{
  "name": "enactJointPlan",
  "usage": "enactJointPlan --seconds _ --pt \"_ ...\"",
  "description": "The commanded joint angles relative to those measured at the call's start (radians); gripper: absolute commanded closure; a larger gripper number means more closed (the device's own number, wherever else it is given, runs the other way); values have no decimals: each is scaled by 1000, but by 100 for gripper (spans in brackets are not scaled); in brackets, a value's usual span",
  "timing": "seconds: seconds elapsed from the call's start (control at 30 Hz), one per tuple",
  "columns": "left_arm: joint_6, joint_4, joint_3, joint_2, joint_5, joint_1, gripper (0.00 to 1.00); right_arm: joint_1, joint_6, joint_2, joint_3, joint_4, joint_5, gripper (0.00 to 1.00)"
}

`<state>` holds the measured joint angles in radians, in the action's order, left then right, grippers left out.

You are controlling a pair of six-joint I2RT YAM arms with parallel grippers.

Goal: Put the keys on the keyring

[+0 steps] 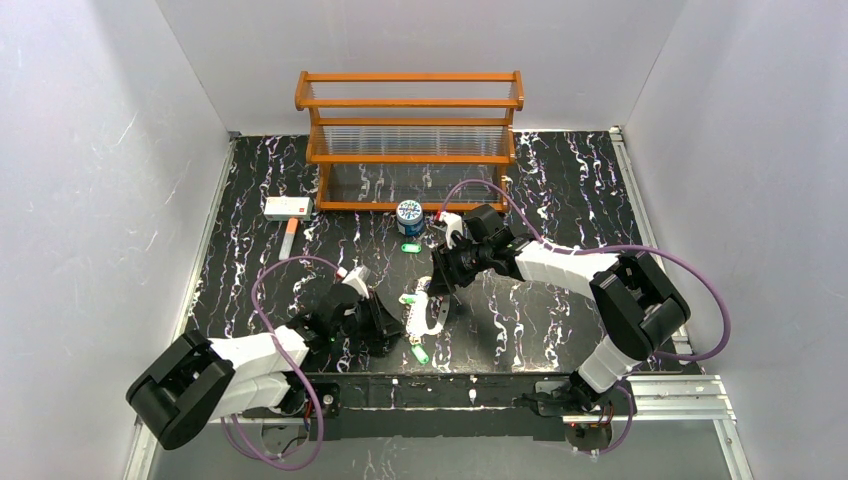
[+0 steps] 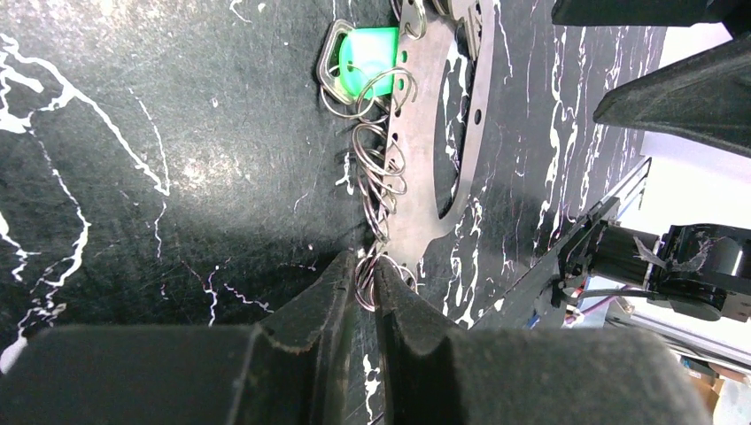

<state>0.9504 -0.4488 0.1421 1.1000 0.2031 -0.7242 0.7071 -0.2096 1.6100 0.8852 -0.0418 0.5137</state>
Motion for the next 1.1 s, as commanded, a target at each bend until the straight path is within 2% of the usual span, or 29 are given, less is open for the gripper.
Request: enactJointPlan --seconds 0.0,0.23,0.37,0.43,0.67,1.07 --pt "4 -35 -8 13 18 -7 88 -1 13 -2 22 22 23 39" --pt "-21 -73 8 45 48 -13 92 -2 21 -13 24 25 23 39" --pt "-41 -75 24 66 64 -15 100 -1 30 -18 30 15 20 38" --pt "-56 -71 34 60 71 -16 100 0 34 -30 27 16 22 38" --pt "-182 59 124 -30 48 -17 100 -1 49 -123 -9 79 37 22" --pt "-441 221 248 -79 40 -16 100 -2 82 -176 -51 142 176 20"
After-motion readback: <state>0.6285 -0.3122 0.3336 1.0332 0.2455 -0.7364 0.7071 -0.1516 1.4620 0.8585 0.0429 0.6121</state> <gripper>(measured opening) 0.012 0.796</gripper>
